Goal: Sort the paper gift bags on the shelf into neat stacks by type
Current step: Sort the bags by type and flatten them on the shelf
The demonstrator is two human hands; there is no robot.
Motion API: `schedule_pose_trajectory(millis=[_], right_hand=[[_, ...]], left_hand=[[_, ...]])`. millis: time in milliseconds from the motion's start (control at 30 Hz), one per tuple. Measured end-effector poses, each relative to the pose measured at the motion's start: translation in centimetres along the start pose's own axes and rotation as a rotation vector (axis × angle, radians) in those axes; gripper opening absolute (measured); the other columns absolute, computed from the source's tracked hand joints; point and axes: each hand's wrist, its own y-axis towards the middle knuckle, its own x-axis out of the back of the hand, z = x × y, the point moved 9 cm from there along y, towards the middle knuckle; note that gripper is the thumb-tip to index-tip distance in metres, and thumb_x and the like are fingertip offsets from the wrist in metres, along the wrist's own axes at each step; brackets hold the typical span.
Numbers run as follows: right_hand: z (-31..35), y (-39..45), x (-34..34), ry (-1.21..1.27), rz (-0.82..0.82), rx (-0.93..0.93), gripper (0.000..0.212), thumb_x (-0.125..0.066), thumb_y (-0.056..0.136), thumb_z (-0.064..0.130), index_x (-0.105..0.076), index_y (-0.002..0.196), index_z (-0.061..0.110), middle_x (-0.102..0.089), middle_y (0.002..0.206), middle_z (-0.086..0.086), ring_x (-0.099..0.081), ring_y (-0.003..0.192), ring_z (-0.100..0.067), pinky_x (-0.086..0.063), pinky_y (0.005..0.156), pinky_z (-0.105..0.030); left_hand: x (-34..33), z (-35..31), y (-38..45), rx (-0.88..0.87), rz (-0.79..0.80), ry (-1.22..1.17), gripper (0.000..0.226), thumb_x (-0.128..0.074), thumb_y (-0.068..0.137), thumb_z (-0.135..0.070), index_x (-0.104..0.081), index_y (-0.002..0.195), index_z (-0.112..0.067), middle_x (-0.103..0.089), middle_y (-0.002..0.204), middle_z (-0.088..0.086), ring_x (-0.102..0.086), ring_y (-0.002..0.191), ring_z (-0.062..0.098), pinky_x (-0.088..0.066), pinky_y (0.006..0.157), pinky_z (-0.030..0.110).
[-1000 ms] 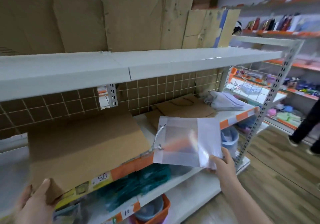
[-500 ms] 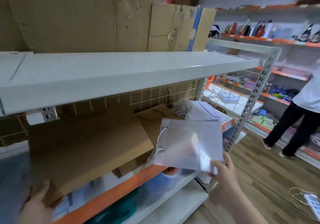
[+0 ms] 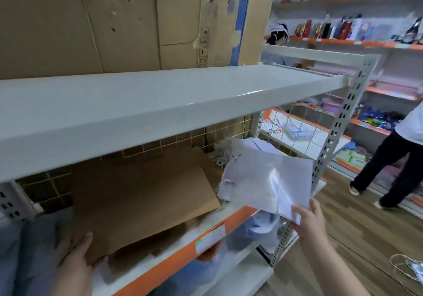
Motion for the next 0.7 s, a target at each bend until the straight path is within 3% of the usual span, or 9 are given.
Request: schedule_pose_trajectory(millis=[67,167,233,300,367,467,533,600,700], right_hand=[[0.1,2.4,-0.6,-0.001,0.029,-0.017,0.037,-0.050,0.087,-0.007,-0.049,0.110,0.022,-0.057,0.099,-0.002,-0.055,0.076,-0.024,-0.046,0.062,-0.032],[0.8,6.4,-1.3,-0.012,0.069,-0.026,0.035,-0.049,0.086,-0.008,-0.051,0.103,0.022,-0.057,0.099,-0.003,-0.055,0.081,-0.024,-0.049,0.065,-0.034],[1.6,9.1,-1.7,-0.006,0.101,-0.024,0.035,-0.049,0.085,-0.007,-0.054,0.099,0.024,-0.058,0.097,0.005,-0.056,0.081,-0.024,-0.052,0.064,-0.038],[2.0,11.9,-2.0,0.034,0.110,-0.060,0.047,-0.049,0.086,-0.007,-0.052,0.116,0.028,-0.056,0.098,0.018,-0.056,0.078,-0.020,-0.050,0.065,-0.036],[2.0,14.9,-2.4,0.036,0.119,-0.084,0.060,-0.053,0.083,-0.003,-0.045,0.129,0.034,-0.057,0.117,0.008,-0.058,0.085,-0.025,-0.048,0.072,-0.038],[2.0,19.1,-3.5,-0.050,0.154,-0.092,0.054,-0.056,0.080,0.000,-0.049,0.126,0.028,-0.055,0.129,-0.009,-0.059,0.103,-0.038,-0.052,0.078,-0.041],[2.7,21.0,-4.6,-0.096,0.191,-0.085,0.051,-0.052,0.084,-0.004,-0.048,0.129,0.019,-0.051,0.123,-0.008,-0.057,0.094,-0.032,-0.054,0.069,-0.036],[3.3,22.7,-5.8,-0.217,0.242,-0.027,0.049,-0.050,0.084,-0.005,-0.046,0.129,0.016,-0.050,0.120,-0.009,-0.056,0.083,-0.025,-0.053,0.061,-0.034],[3.5,24.3,-7.7,-0.489,0.307,0.094,0.049,-0.051,0.083,0.001,-0.039,0.128,0.017,-0.056,0.117,-0.017,-0.060,0.088,-0.035,-0.056,0.066,-0.044]], left_hand=[[-1.3,0.7,-0.1,-0.031,-0.056,0.030,0.024,-0.048,0.097,-0.011,-0.049,0.106,-0.033,-0.050,0.129,0.006,-0.051,0.074,0.013,-0.050,0.045,0.021],[-4.0,2.7,-0.2,-0.012,-0.046,0.008,0.020,-0.046,0.098,-0.011,-0.049,0.104,-0.030,-0.046,0.120,-0.001,-0.051,0.085,0.016,-0.044,0.062,0.027],[-5.7,3.8,-0.2,0.008,-0.073,0.029,0.018,-0.047,0.098,-0.012,-0.050,0.102,-0.029,-0.045,0.119,-0.001,-0.050,0.096,0.022,-0.046,0.060,0.027],[-6.5,4.7,0.2,0.007,-0.135,0.049,0.018,-0.049,0.097,-0.011,-0.053,0.093,-0.029,-0.048,0.119,0.001,-0.049,0.099,0.023,-0.050,0.049,0.026],[-6.7,5.4,0.5,-0.013,-0.202,0.098,0.019,-0.051,0.096,-0.011,-0.055,0.109,-0.024,-0.051,0.125,0.006,-0.047,0.103,0.025,-0.049,0.045,0.026],[-6.2,6.1,1.0,-0.026,-0.336,0.193,0.037,-0.056,0.093,-0.009,-0.050,0.128,-0.019,-0.051,0.127,0.008,-0.047,0.104,0.026,-0.050,0.052,0.031],[-6.1,5.8,1.4,-0.076,-0.409,0.467,0.039,-0.061,0.092,-0.019,-0.052,0.129,-0.014,-0.054,0.124,0.008,-0.052,0.108,0.033,-0.053,0.074,0.043],[-6.6,5.1,1.9,-0.120,-0.442,0.925,0.054,-0.066,0.087,-0.033,-0.049,0.134,-0.011,-0.054,0.129,0.016,-0.052,0.114,0.039,-0.045,0.093,0.052],[-8.9,4.9,1.5,-0.124,-0.477,1.320,0.077,-0.071,0.079,-0.046,-0.040,0.142,-0.014,-0.041,0.138,0.023,-0.041,0.124,0.043,-0.037,0.099,0.052]])
